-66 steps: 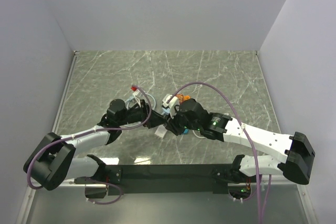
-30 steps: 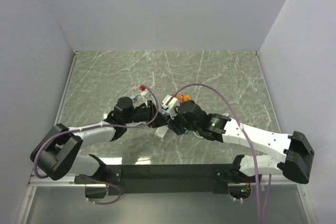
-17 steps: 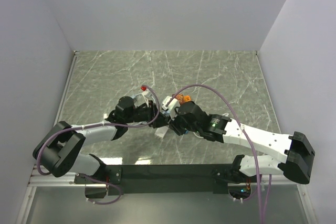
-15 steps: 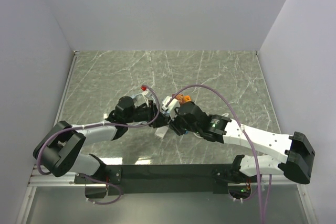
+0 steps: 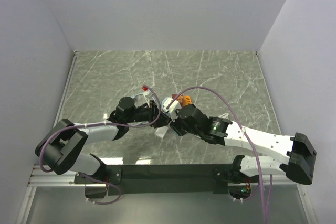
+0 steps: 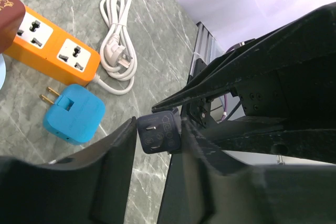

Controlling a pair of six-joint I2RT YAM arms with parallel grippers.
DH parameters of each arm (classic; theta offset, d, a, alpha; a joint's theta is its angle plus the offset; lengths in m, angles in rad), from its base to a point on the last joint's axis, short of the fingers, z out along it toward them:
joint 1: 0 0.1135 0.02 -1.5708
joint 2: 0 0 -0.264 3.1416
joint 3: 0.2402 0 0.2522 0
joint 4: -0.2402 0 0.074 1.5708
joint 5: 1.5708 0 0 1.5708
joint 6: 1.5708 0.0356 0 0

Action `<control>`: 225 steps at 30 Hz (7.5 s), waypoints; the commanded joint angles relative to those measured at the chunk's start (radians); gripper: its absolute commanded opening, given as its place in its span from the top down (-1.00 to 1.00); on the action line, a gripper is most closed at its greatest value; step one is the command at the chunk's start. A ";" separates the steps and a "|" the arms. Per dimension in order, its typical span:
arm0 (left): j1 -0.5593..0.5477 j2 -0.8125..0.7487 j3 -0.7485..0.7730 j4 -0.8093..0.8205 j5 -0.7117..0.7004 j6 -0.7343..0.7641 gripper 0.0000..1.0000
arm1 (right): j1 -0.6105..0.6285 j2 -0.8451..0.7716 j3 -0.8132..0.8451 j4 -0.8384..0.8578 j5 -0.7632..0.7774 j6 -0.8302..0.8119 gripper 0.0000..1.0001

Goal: Insert the plug

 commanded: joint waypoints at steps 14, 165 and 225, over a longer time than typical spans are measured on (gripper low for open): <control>-0.049 -0.012 0.017 -0.048 0.067 0.018 0.99 | -0.012 0.051 0.009 0.207 0.288 0.008 1.00; 0.015 -0.144 0.049 0.863 -0.124 -0.376 0.99 | -0.388 -0.236 -0.454 1.402 -0.559 0.631 0.62; 0.167 -0.317 -0.099 -0.068 -0.576 0.339 -0.43 | -0.525 0.281 0.532 -0.530 -0.182 0.118 1.00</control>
